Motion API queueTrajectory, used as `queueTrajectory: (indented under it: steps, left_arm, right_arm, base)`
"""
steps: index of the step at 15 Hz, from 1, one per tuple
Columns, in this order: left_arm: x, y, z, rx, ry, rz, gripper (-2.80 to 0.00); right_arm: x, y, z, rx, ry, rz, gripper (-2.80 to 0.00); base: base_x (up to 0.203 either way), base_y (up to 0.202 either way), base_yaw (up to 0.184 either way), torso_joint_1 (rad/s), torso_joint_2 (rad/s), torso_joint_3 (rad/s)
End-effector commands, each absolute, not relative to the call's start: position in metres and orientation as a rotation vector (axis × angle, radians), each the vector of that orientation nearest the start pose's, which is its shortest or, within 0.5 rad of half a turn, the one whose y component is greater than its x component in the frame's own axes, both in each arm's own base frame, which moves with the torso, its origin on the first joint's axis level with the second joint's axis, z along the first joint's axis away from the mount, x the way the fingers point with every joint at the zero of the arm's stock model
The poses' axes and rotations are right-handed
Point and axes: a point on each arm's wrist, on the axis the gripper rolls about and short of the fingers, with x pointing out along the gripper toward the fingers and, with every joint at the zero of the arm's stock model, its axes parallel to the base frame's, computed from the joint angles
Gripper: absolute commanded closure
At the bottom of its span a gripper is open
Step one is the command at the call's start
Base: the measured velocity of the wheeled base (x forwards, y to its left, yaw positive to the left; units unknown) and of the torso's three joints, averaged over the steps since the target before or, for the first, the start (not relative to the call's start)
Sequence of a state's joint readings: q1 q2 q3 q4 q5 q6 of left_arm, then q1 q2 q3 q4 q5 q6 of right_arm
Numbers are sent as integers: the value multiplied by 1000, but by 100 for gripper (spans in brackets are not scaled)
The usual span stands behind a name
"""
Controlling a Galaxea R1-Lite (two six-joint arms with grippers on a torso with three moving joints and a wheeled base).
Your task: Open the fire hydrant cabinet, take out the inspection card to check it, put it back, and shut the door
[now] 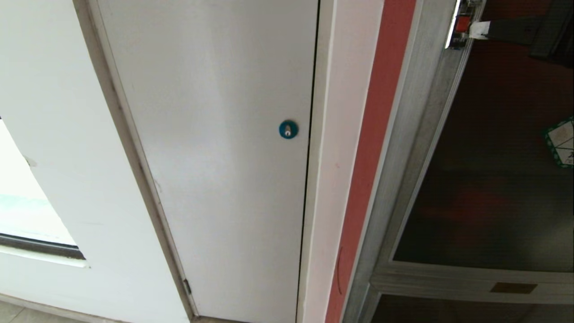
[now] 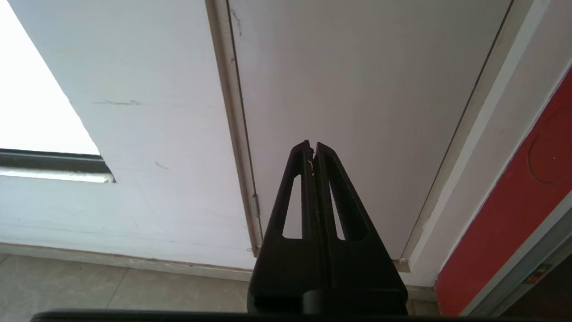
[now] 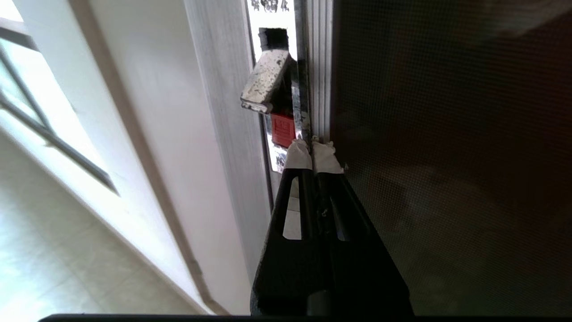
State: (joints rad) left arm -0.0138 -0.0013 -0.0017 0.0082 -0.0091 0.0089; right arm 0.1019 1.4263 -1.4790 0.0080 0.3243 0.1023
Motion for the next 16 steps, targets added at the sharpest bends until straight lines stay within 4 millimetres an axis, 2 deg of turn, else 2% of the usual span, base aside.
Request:
queueTrajectory:
  steps: [1, 5, 10, 13, 16]
  left_arm:
    - [-23, 0, 75, 9, 6, -23, 0]
    - [-23, 0, 75, 9, 6, -23, 0]
    - [-23, 0, 75, 9, 5, -23, 0]
    - [-23, 0, 75, 9, 7, -23, 0]
    - [-23, 0, 75, 9, 5, -23, 0]
  right_arm:
    - [216, 30, 389, 94, -39, 440, 0]
    - [187, 29, 397, 88, -91, 458, 0]
    - [160, 28, 409, 75, -158, 522, 0]
    - [158, 28, 415, 73, -178, 557, 0]
    - [167, 34, 417, 74, -170, 596, 0]
  base:
    - [0, 0, 0, 0, 0, 0]
    - [0, 0, 0, 0, 0, 0]
    - [0, 0, 0, 0, 0, 0]
    - [0, 0, 0, 0, 0, 0]
    - [0, 0, 0, 0, 0, 0]
